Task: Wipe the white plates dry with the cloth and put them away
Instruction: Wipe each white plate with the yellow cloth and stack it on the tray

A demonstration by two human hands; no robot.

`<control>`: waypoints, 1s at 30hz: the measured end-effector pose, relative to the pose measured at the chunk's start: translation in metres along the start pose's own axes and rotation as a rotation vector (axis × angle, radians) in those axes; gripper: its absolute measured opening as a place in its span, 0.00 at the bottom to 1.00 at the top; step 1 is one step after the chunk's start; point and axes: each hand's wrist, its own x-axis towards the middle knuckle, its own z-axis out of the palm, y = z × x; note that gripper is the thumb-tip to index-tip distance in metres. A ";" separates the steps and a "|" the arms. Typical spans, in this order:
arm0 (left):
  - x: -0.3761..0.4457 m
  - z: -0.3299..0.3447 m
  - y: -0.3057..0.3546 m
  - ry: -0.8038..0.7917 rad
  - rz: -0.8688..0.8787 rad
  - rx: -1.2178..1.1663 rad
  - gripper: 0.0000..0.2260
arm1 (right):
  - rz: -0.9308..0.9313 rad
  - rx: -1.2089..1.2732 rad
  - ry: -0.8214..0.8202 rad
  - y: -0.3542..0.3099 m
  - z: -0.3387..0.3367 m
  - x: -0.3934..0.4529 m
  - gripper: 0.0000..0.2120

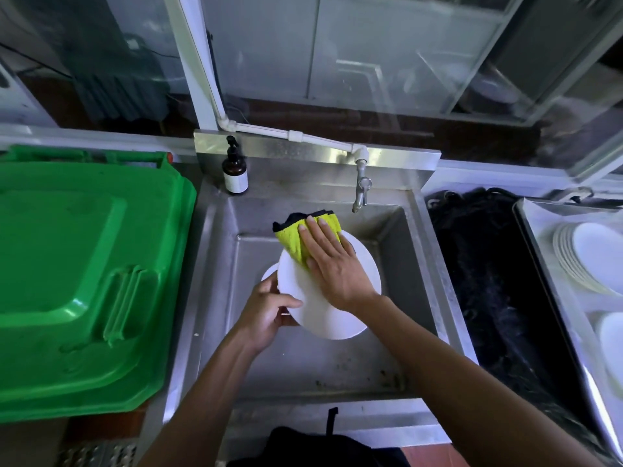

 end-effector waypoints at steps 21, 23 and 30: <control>0.013 0.032 0.000 0.098 0.105 -0.178 0.20 | 0.450 0.074 -0.032 0.011 -0.001 -0.049 0.27; 0.014 0.033 -0.001 0.095 0.099 -0.198 0.18 | 0.452 0.105 -0.039 0.000 0.003 -0.053 0.27; 0.018 0.029 -0.006 0.080 0.126 -0.239 0.14 | 0.390 0.230 -0.025 -0.043 0.017 -0.049 0.28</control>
